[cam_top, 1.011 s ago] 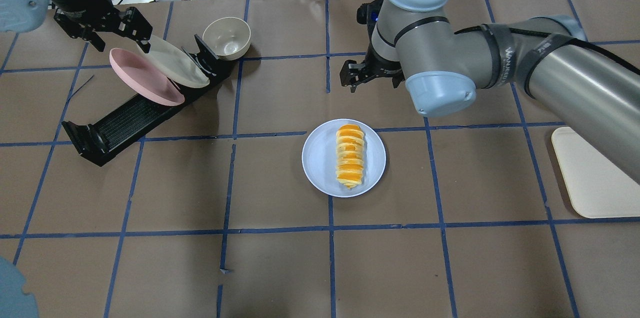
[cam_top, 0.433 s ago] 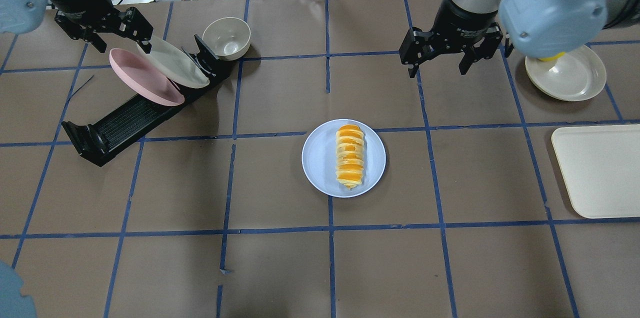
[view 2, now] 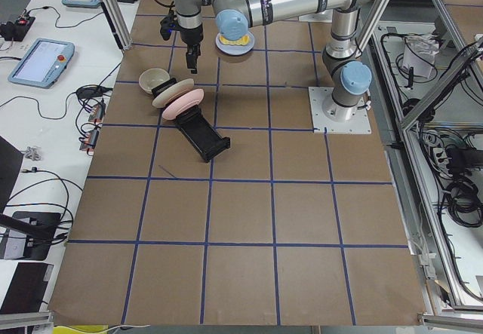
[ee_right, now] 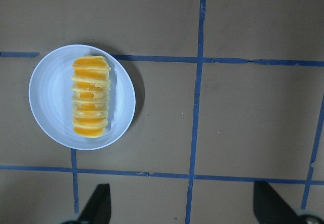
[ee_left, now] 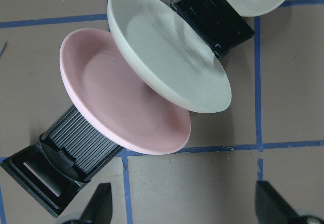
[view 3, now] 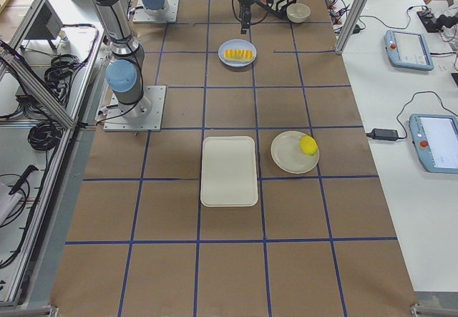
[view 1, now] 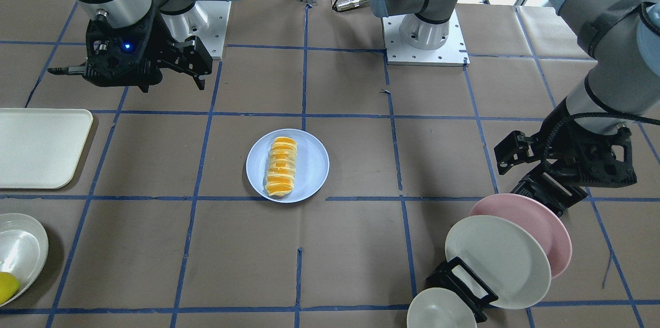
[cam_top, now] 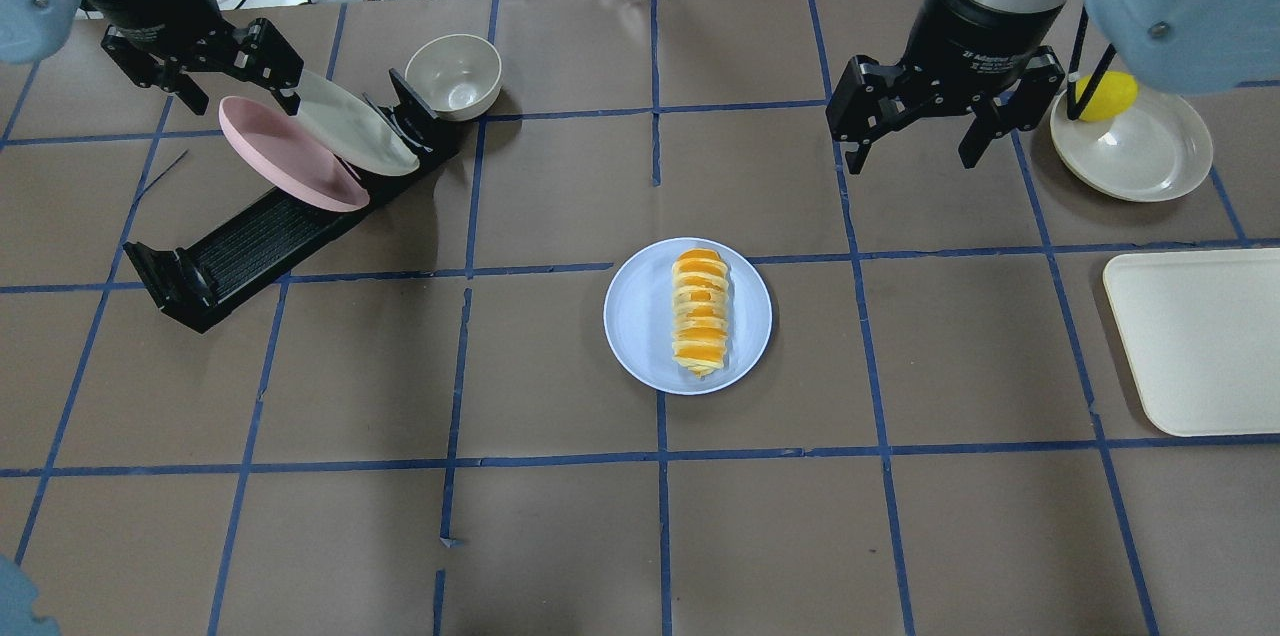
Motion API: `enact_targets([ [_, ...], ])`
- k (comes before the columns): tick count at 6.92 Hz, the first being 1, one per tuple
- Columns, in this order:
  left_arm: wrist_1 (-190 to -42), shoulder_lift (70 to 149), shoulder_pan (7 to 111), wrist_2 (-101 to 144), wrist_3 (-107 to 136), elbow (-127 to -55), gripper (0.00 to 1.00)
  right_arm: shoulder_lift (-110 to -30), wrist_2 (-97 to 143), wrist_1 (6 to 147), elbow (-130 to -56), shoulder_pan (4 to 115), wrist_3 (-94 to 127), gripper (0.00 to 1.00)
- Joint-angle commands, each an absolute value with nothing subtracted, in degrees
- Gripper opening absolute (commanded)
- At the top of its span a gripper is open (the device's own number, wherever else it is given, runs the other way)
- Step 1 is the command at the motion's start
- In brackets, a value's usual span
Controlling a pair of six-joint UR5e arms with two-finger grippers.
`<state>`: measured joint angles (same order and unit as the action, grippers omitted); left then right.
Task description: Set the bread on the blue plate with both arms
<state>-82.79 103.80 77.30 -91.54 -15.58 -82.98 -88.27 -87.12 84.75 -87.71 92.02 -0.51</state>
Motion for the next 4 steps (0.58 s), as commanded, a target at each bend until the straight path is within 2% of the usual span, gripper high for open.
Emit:
enact_targets([
  [1,-84.99,103.80,78.48,-94.64,-15.64,-82.09,1.00,-88.42,-87.10,82.00,-86.22,92.11,-0.27,1.00],
  [4,-84.99,102.66,82.86,-94.40,-11.38,-83.66,1.00,-88.42,-87.10,81.91,-86.31,92.11,-0.35,1.00],
])
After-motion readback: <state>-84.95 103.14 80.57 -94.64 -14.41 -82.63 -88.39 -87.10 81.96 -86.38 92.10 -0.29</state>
